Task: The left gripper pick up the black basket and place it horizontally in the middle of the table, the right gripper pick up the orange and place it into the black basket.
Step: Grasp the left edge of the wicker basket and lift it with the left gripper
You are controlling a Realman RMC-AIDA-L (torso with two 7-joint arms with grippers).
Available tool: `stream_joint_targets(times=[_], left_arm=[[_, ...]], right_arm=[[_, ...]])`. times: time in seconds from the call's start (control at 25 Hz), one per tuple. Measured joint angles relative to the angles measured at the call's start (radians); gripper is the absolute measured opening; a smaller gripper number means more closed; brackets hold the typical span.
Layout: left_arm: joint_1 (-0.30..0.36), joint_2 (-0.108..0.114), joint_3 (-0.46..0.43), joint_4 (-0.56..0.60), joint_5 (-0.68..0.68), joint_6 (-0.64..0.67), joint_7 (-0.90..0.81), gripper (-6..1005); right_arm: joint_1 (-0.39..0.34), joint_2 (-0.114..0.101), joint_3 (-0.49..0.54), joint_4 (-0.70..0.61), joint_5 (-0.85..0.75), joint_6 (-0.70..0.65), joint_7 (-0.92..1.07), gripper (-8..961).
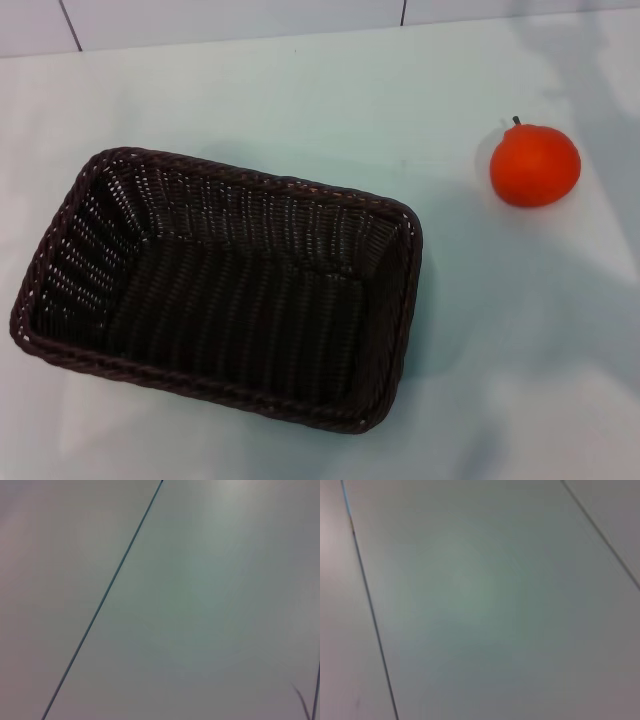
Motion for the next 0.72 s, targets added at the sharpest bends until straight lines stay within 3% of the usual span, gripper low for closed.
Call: stream_joint_targets(times=[0.72], left_arm=[[0.004,-0.001,-0.012,-0.004,0.002,0.011,-0.003,887]], right_arm=[[0.025,-0.001,0.012,0.006,0.013,0.056,0.002,945]])
